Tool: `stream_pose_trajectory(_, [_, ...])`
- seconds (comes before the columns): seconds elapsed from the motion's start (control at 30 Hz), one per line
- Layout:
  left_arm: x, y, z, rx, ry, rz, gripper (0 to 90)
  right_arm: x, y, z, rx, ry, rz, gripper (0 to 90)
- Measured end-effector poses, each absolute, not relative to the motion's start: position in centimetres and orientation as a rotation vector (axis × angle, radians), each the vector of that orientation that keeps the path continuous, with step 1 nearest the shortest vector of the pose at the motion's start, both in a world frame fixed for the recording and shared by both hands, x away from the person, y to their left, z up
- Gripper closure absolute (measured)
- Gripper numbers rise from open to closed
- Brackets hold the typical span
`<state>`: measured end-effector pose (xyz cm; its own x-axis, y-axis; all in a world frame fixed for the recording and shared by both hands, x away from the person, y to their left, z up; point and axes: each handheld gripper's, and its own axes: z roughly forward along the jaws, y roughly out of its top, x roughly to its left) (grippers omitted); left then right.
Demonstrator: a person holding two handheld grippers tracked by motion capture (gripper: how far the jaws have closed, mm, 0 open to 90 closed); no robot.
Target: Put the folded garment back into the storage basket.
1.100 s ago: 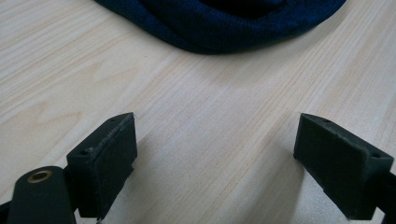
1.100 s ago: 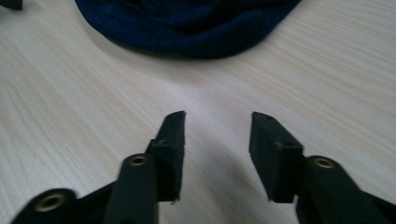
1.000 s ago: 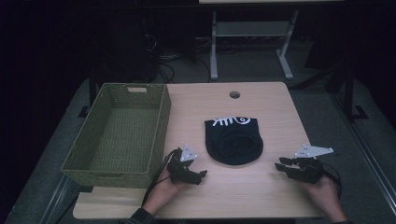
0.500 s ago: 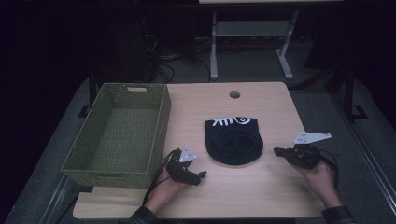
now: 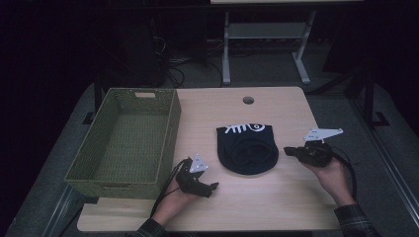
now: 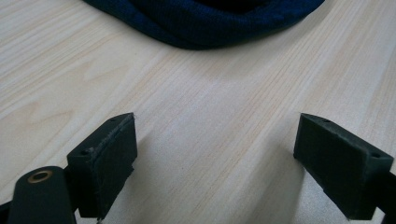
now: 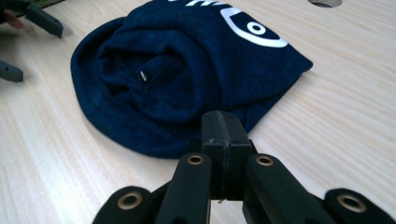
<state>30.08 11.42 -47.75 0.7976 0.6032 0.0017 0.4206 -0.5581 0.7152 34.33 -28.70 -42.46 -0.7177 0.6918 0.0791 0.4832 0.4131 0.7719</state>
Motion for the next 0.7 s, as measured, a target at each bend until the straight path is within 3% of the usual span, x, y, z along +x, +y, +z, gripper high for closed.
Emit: stream_pose_trajectory(0.7, [29.9, 11.3, -47.7, 2.237, 0.773, 0.329, 12.2, 39.0, -26.9, -41.2, 1.007, 2.413, 1.228, 90.0])
